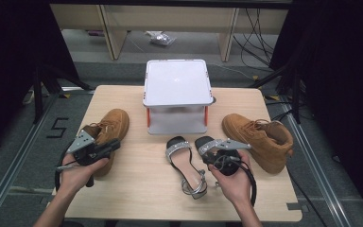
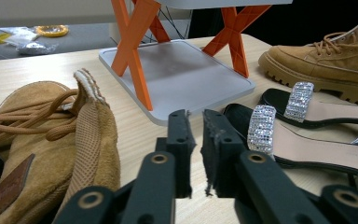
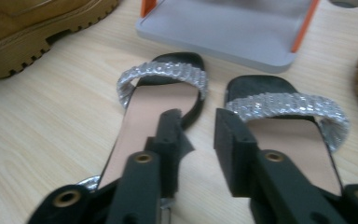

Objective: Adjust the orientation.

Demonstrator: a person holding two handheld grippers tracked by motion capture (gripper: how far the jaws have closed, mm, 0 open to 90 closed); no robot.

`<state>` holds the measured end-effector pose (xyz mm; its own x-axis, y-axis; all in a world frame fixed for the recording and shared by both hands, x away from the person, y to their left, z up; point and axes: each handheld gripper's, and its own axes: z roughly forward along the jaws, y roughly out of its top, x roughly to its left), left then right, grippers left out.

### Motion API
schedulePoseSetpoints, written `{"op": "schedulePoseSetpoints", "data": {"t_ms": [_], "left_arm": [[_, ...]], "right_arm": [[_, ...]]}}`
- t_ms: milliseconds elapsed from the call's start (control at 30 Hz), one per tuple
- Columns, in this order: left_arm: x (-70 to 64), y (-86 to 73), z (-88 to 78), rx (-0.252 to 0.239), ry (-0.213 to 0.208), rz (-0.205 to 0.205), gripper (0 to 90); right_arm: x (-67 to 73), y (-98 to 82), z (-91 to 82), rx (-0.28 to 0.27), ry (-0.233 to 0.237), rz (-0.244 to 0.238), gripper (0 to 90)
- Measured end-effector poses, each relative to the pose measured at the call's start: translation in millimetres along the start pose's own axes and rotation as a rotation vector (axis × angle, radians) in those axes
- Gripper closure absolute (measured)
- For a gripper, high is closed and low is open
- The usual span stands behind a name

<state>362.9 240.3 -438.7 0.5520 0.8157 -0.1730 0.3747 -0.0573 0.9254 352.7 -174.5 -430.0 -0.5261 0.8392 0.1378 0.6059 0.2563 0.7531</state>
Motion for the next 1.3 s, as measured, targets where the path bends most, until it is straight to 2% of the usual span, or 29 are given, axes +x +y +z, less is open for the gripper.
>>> {"op": "schedulePoseSetpoints", "data": {"t_ms": [67,100,167,333,400,433,500,533,567,633,667,700,733,767,800,833,867,900,933,1000,1033,1100,1133,1167,1200,1300], "left_arm": [[-0.1,-0.1,0.1,0.002,0.000,0.000,82.8],[-0.6,-0.3,0.4,0.005,-0.002,-0.003,84.5],[-2.5,-1.0,1.6,0.014,-0.005,-0.005,85.2],[-9.1,-2.5,3.4,0.014,-0.037,-0.003,87.5],[-15.5,-7.5,5.1,0.045,-0.039,-0.003,88.5],[-15.5,-7.5,5.1,0.045,-0.039,-0.003,88.6],[-20.4,-12.2,7.3,0.062,-0.067,0.000,88.8],[-23.6,-14.9,9.0,0.070,-0.078,0.001,88.9],[-27.1,-16.9,10.6,0.075,-0.084,-0.005,88.9],[-33.8,-20.0,15.1,0.089,-0.105,0.002,89.0],[-38.5,-21.7,18.5,0.100,-0.117,0.009,89.0],[-43.3,-23.5,22.8,0.111,-0.132,0.009,89.0],[-52.8,-26.2,32.8,0.139,-0.165,0.019,89.0],[-52.8,-26.2,32.8,0.139,-0.165,0.019,89.0],[-61.8,-28.4,44.7,0.176,-0.190,0.038,89.0],[-61.8,-28.4,44.7,0.176,-0.190,0.038,89.0],[-67.4,-30.2,53.0,0.196,-0.203,0.049,89.0],[-71.7,-31.6,59.6,0.211,-0.213,0.057,89.0],[-76.0,-32.7,66.0,0.231,-0.224,0.064,89.0],[-86.8,-36.7,84.2,0.261,-0.244,0.079,89.0],[-86.8,-36.7,84.2,0.261,-0.244,0.079,89.0],[-92.8,-37.6,96.1,0.301,-0.248,0.092,89.0],[-95.9,-38.6,100.8,0.314,-0.239,0.094,89.0],[-98.8,-40.1,105.4,0.326,-0.243,0.093,89.0],[-101.2,-41.3,108.8,0.341,-0.250,0.100,89.0],[-112.1,-46.5,116.5,0.381,-0.266,0.107,89.1]], "right_arm": [[2.2,0.6,1.9,0.016,0.009,-0.001,77.5],[5.8,1.4,5.8,0.020,0.017,-0.022,81.0],[7.9,1.7,7.8,0.032,0.026,-0.017,81.9],[13.8,3.2,14.0,0.046,0.045,-0.025,86.4],[17.6,4.3,16.3,0.054,0.043,-0.030,88.1],[17.6,4.3,16.3,0.054,0.043,-0.030,88.1],[18.3,4.3,18.7,0.055,0.043,-0.035,88.8],[18.3,3.9,18.7,0.065,0.029,-0.037,89.1],[18.9,4.3,18.4,0.081,0.018,-0.017,89.4],[16.2,4.1,19.6,0.091,0.002,-0.014,89.9],[12.7,3.4,21.2,0.111,-0.004,0.006,90.0],[12.7,3.4,21.2,0.111,-0.004,0.006,90.0],[7.9,2.5,22.5,0.131,-0.033,-0.014,90.0],[7.2,1.6,23.4,0.158,-0.042,0.002,90.0],[3.9,0.3,25.7,0.166,-0.042,-0.015,90.0],[3.9,0.3,25.7,0.166,-0.042,-0.015,90.0],[2.3,-1.7,28.3,0.200,-0.043,-0.004,90.0],[2.3,-1.7,28.3,0.200,-0.043,-0.004,90.0],[3.2,-3.1,29.6,0.212,-0.056,0.019,90.0],[-1.0,-5.4,33.8,0.243,-0.065,0.009,90.0],[-1.0,-5.4,33.8,0.243,-0.065,0.009,90.0],[-2.5,-6.8,36.4,0.257,-0.065,0.001,90.0],[-1.5,-7.1,37.5,0.268,-0.066,0.013,89.9],[-1.0,-7.5,37.9,0.281,-0.061,0.016,89.9],[-2.1,-7.9,39.0,0.289,-0.058,-0.001,89.9],[-1.4,-7.6,39.1,0.304,-0.065,0.009,89.6]]}}
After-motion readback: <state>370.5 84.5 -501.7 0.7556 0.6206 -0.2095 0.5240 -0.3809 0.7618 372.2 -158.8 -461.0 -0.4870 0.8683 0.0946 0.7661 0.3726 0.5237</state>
